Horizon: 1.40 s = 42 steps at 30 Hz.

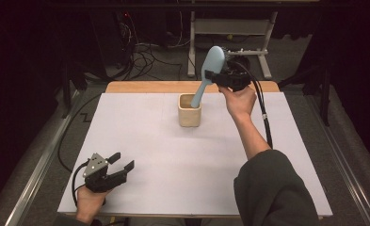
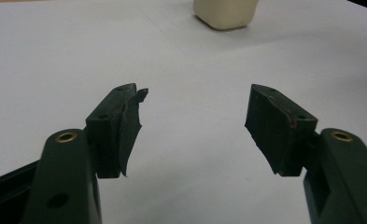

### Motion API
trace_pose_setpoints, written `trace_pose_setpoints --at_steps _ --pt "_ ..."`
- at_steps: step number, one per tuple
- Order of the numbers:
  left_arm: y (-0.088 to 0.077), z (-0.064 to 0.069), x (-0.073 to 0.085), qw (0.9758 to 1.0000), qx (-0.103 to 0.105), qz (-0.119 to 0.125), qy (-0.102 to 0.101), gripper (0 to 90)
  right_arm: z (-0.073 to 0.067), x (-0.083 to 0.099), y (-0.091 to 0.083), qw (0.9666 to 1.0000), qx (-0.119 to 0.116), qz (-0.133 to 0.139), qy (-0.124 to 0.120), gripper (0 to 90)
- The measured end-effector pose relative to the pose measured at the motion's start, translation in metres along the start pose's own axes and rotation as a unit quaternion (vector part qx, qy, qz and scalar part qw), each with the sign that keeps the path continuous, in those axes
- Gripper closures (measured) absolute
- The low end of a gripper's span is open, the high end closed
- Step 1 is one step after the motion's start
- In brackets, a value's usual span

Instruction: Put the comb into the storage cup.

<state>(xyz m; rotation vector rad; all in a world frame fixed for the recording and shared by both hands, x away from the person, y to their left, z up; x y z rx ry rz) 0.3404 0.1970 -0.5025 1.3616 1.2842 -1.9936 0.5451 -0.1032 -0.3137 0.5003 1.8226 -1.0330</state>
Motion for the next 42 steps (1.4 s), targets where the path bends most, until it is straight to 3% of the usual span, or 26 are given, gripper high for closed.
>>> trace_pose_setpoints --at_steps 33,42 --pt "-0.003 -0.001 0.001 1.0000 -0.003 0.001 0.003 35.8 -0.013 0.025 0.032 0.9990 0.002 -0.035 -0.026 54.9" --pt "-0.003 -0.002 0.002 1.0000 -0.006 -0.001 0.002 35.8 -0.008 0.035 0.036 0.9988 0.009 -0.041 -0.026 54.4"
Point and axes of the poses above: each handheld gripper's, and its own axes: y roughly forward along the jaws, x roughly out of its underside, z roughly to its right, the point moved 9 cm from there along y, roughly forward along the jaws, and after that the axes turned 1 degree about -x, right-handed, at the moved point
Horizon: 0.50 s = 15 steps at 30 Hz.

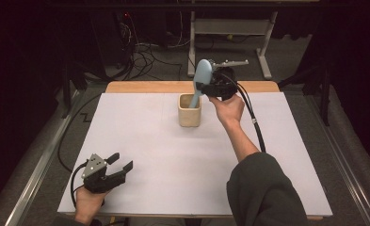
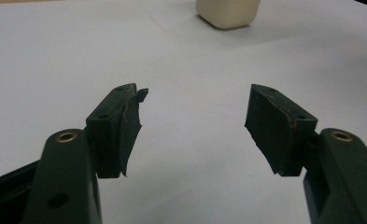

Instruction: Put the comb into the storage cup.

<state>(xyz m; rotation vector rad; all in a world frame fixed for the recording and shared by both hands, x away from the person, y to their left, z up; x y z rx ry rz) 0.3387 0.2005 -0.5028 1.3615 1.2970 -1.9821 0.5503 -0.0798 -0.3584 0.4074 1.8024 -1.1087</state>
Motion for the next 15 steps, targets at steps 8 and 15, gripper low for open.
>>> trace_pose_setpoints --at_steps 8,15 --pt "0.0000 0.0004 0.0000 1.0000 0.001 0.000 0.001 35.8 0.0013 0.0050 0.0049 0.9999 0.007 -0.010 -0.003 54.0" --pt "0.0000 0.0006 0.0000 1.0000 0.000 0.001 0.001 35.8 -0.0008 0.0076 0.0092 0.9999 0.008 -0.013 -0.003 53.7"
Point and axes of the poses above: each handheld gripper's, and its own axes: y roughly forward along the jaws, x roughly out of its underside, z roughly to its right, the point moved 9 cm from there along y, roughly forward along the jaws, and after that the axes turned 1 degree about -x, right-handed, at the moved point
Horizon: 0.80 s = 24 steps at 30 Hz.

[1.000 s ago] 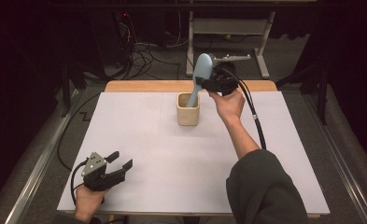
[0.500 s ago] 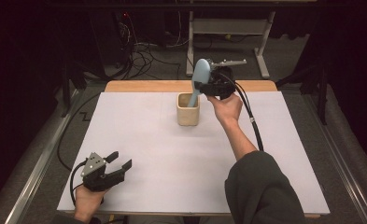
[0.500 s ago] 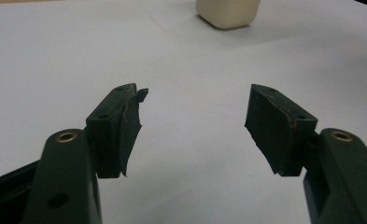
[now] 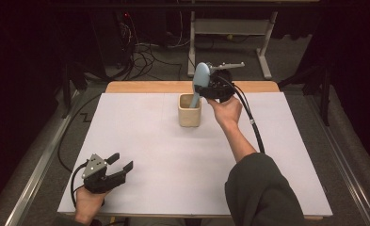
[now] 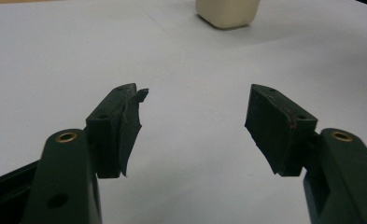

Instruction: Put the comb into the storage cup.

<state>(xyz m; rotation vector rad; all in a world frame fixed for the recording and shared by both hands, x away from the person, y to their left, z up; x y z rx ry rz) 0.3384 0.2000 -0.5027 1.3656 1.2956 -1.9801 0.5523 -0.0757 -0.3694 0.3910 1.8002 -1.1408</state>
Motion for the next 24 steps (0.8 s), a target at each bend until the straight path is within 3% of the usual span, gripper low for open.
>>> trace_pose_setpoints --at_steps 24 --pt "-0.001 0.000 -0.001 1.0000 0.000 0.001 -0.001 35.8 -0.002 0.011 0.014 0.9998 0.001 -0.020 0.004 52.2"
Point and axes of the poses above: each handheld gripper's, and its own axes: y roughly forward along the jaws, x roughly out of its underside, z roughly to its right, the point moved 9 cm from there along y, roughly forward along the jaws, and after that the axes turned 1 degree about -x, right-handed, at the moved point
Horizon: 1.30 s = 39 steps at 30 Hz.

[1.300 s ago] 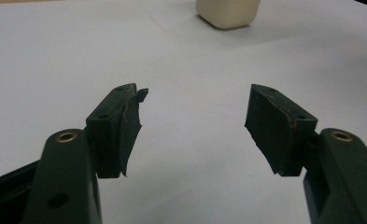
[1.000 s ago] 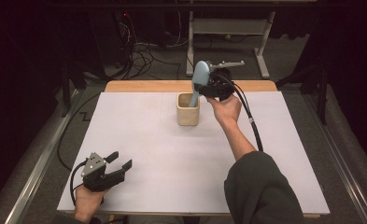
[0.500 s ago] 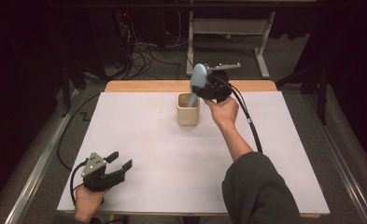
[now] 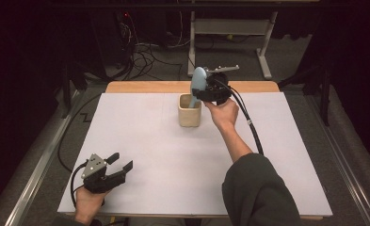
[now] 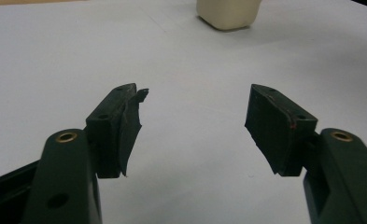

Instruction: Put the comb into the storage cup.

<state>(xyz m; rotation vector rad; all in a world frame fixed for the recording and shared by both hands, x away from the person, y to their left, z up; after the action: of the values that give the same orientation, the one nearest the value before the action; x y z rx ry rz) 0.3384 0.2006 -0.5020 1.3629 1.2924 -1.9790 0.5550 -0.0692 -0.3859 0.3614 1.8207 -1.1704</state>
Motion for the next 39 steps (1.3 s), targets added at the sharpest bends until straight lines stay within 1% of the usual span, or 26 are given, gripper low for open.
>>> trace_pose_setpoints --at_steps 3,10,16,19,26,29,32,35,39 --pt "0.000 0.000 0.000 1.0000 0.000 0.000 0.000 35.8 0.001 0.002 0.001 1.0000 0.000 0.001 0.004 52.0" --pt "0.000 0.000 0.000 1.0000 -0.001 0.001 0.000 35.8 0.007 0.010 0.004 0.9999 0.005 -0.010 0.009 51.5" --pt "0.000 0.000 0.000 1.0000 -0.001 0.000 0.000 35.8 0.007 0.011 0.005 0.9999 0.004 -0.012 0.007 51.1" --pt "0.000 0.000 0.000 1.0000 -0.002 0.001 0.000 35.8 0.006 0.013 0.006 0.9998 0.004 -0.015 0.008 50.5" --pt "0.000 -0.001 0.000 1.0000 -0.003 0.001 0.000 35.8 0.007 0.012 0.006 0.9998 0.005 -0.015 0.011 48.5" --pt "0.000 -0.001 0.000 1.0000 -0.003 0.001 -0.001 35.8 0.009 0.012 0.005 0.9998 0.008 -0.014 0.012 46.9" --pt "0.000 -0.001 0.000 1.0000 -0.004 0.001 -0.001 35.8 0.010 0.013 0.005 0.9998 0.006 -0.015 0.015 45.3" --pt "0.000 -0.001 0.000 1.0000 -0.004 0.002 -0.001 35.8 0.010 0.012 0.004 0.9998 0.001 -0.014 0.016 41.1" --pt "0.000 -0.001 0.000 1.0000 -0.004 0.002 0.000 35.8 0.011 0.015 0.006 0.9997 0.011 -0.021 0.003 37.1"
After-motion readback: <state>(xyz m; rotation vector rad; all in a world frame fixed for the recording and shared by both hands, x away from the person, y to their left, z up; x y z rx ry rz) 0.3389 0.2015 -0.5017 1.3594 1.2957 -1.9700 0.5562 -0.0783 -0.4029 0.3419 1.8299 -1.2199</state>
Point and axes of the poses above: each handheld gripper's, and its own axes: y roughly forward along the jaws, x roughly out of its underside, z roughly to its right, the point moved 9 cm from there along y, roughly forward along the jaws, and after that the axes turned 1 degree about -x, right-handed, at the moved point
